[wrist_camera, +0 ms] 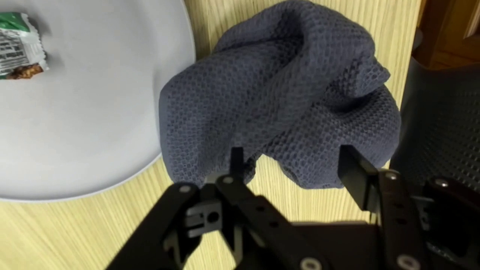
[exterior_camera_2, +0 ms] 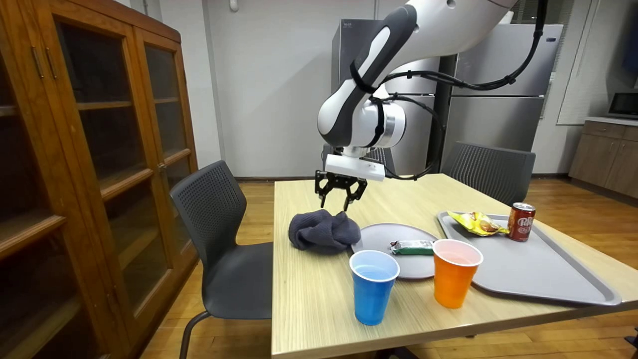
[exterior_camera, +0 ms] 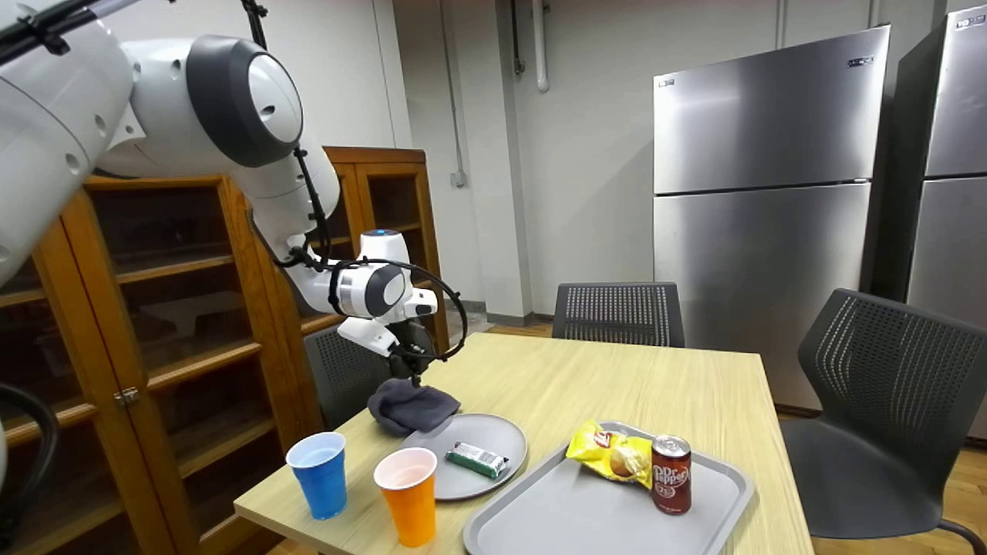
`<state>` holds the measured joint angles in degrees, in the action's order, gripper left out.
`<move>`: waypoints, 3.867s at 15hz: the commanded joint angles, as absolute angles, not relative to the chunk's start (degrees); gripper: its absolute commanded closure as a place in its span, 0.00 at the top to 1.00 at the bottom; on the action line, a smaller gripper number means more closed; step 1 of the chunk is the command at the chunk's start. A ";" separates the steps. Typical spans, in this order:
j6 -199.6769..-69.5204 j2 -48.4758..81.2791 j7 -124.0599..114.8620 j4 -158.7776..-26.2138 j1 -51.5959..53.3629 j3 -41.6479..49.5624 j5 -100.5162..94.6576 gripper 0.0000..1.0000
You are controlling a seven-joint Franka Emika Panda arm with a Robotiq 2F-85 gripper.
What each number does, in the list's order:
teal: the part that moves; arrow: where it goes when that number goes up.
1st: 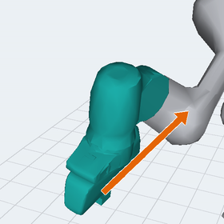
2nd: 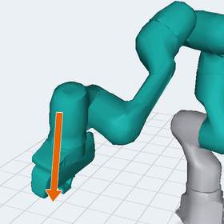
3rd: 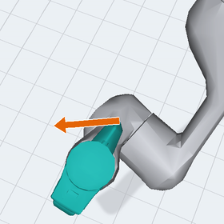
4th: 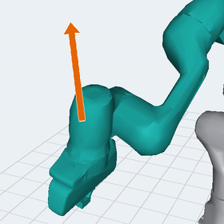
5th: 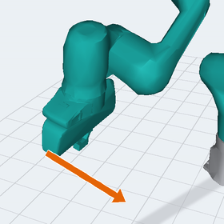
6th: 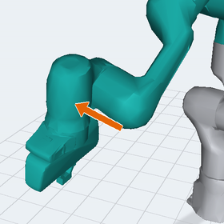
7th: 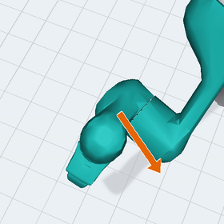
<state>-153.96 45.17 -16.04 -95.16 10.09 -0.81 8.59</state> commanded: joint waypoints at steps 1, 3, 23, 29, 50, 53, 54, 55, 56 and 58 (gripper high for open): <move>-151.63 41.30 -16.10 -97.65 8.83 -1.44 9.11 0.99; -151.74 40.04 -16.46 -98.64 8.24 -1.13 9.40 1.00; -147.09 32.39 -48.61 -110.71 8.51 10.07 11.27 1.00; -148.36 34.45 -46.64 -109.47 7.19 8.93 10.46 1.00; -142.55 41.20 -62.20 -106.63 4.94 10.37 12.37 1.00; -142.46 42.37 -63.86 -105.68 4.22 9.74 12.95 1.00; -142.52 42.87 -64.18 -105.11 3.85 9.39 13.31 1.00; -142.46 43.32 -64.23 -104.56 3.51 9.06 13.72 1.00; -142.60 43.87 -64.39 -104.00 3.38 8.93 14.01 1.00; -142.73 44.76 -64.37 -103.06 2.96 8.53 14.82 1.00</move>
<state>-144.75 43.17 -63.01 -106.23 4.71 10.21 13.53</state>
